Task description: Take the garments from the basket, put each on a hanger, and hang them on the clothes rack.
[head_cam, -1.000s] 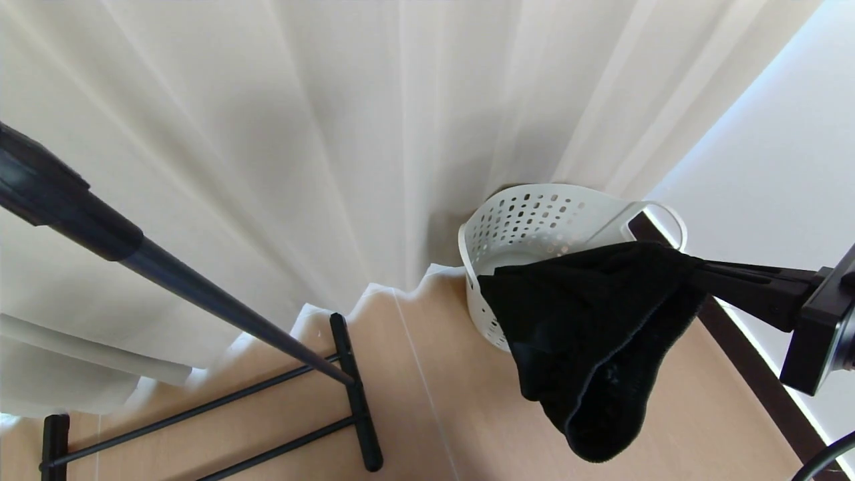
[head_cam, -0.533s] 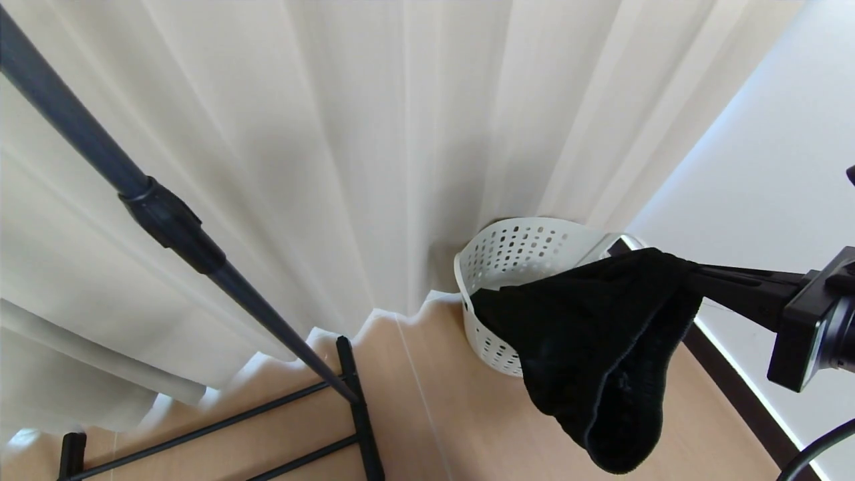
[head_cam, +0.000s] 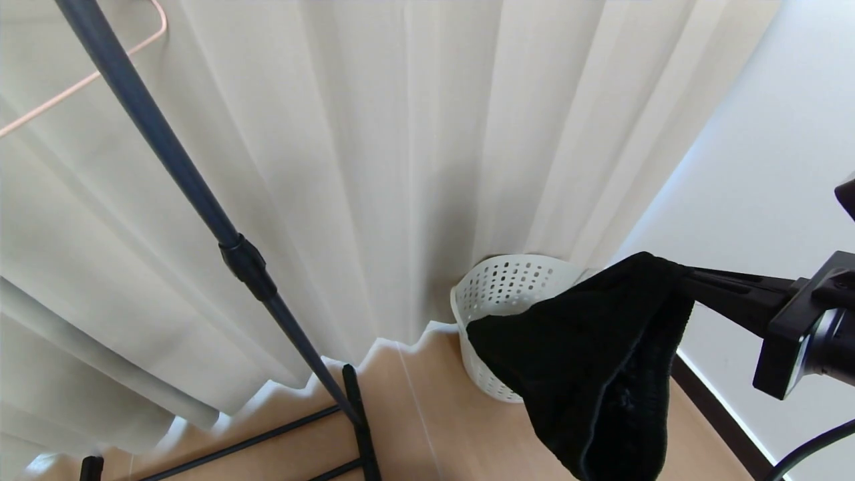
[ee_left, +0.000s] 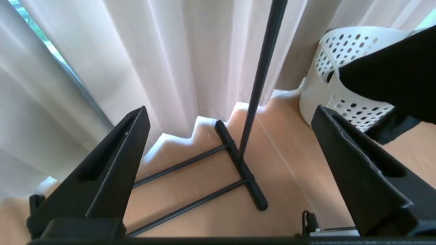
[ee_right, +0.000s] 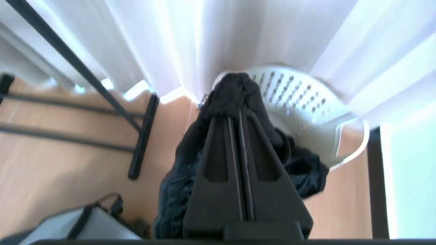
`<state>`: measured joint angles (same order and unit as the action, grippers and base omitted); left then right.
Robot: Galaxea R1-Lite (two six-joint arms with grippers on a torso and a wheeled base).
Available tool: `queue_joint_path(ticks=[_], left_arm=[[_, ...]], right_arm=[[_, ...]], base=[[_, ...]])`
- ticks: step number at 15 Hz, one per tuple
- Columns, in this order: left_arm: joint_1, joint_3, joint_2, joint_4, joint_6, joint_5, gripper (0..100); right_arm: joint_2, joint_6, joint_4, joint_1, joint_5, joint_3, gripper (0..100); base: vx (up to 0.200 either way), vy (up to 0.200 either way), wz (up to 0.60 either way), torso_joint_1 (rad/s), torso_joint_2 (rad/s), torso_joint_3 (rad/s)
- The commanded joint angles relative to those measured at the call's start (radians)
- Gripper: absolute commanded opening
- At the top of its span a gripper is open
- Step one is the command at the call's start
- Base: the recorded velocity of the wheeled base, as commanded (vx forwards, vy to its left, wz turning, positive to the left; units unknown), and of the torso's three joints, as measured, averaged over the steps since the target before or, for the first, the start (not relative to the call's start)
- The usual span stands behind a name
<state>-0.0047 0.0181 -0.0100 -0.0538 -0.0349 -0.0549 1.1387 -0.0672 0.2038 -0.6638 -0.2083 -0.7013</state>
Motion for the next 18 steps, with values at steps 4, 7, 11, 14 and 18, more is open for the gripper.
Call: queue_joint_path(ticks=[4, 7, 11, 14, 18], left_arm=[[0.000, 0.000, -0.002, 0.000, 0.000, 0.000, 100], [0.000, 0.000, -0.001, 0.000, 0.000, 0.000, 100], [0.000, 0.000, -0.001, 0.000, 0.000, 0.000, 100], [-0.001, 0.000, -0.001, 0.000, 0.000, 0.000, 100], [0.000, 0.000, -0.001, 0.000, -0.002, -0.002, 100]], right_arm=[[0.030, 0.000, 0.019, 0.032, 0.001, 0.020, 0], [0.039, 0.000, 0.019, 0.046, 0.001, 0.022, 0], [0.038, 0.000, 0.019, 0.046, 0.001, 0.022, 0], [0.036, 0.000, 0.019, 0.046, 0.001, 0.022, 0], [0.036, -0.002, 0.016, 0.046, 0.001, 0.023, 0]], base=[[0.000, 0.000, 0.00, 0.003, -0.01, 0.198], [0.000, 0.000, 0.00, 0.089, -0.30, -0.004], [0.000, 0.000, 0.00, 0.153, -0.46, -0.106], [0.000, 0.000, 0.00, 0.181, -0.51, -0.121], [0.000, 0.000, 0.00, 0.204, -0.53, -0.137]])
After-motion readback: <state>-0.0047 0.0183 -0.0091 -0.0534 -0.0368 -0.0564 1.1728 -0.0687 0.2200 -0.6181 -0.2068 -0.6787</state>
